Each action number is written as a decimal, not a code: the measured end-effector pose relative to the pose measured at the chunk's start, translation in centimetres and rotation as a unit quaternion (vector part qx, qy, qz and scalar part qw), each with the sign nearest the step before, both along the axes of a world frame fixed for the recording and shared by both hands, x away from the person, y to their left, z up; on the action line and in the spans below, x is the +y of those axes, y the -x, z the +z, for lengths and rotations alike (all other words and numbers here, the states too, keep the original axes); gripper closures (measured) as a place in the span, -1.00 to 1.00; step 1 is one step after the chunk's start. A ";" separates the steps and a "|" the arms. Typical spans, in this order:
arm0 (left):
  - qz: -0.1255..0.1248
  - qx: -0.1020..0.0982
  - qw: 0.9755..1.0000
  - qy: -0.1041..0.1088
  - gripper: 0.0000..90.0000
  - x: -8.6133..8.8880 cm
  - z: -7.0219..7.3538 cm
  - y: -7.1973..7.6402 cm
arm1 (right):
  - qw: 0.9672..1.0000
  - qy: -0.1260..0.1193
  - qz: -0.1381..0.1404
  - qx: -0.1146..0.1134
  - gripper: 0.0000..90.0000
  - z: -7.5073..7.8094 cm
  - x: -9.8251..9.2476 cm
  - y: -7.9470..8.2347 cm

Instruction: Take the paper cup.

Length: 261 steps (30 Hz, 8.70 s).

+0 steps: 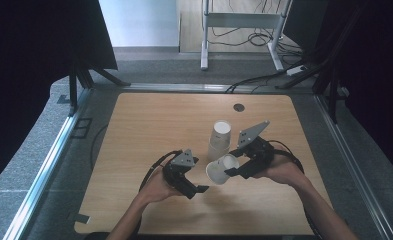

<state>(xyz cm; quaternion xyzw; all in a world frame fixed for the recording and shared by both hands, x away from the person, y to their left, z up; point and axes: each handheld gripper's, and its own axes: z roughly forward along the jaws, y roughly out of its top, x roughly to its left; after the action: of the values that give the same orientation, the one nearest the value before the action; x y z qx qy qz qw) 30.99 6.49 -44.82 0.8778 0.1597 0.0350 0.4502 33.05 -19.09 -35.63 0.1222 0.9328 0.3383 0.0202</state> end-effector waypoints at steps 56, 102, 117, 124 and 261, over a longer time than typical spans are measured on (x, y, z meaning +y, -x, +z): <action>-0.054 -0.016 0.998 -0.038 -0.49 -2.0 -3.5 0.7 | 0.990 -0.139 0.032 -0.001 -0.17 -7.2 -1.7 1.7; -0.054 -0.059 0.979 -0.186 -0.11 -2.9 0.3 0.3 | 1.000 0.014 0.013 0.000 -0.69 -5.5 -0.6 1.6; -0.069 -0.103 0.958 -0.260 -0.12 -4.5 1.5 0.9 | 0.994 0.102 0.038 0.006 -0.62 -6.1 1.8 1.1; -0.066 -0.108 0.952 -0.278 -0.12 -5.3 1.4 1.2 | 0.990 0.131 0.041 0.020 -0.58 -6.8 2.7 0.9; -0.076 -0.020 0.996 -0.049 -0.12 -2.4 4.5 -0.3 | 0.997 -0.023 0.052 -0.050 -0.48 -8.4 -0.8 1.8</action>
<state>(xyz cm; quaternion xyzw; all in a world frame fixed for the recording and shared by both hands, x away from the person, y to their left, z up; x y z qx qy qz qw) 31.29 4.08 -40.28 0.9075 0.0813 0.0256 0.4114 31.21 -19.86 -44.03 0.0566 0.9277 0.3660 0.0464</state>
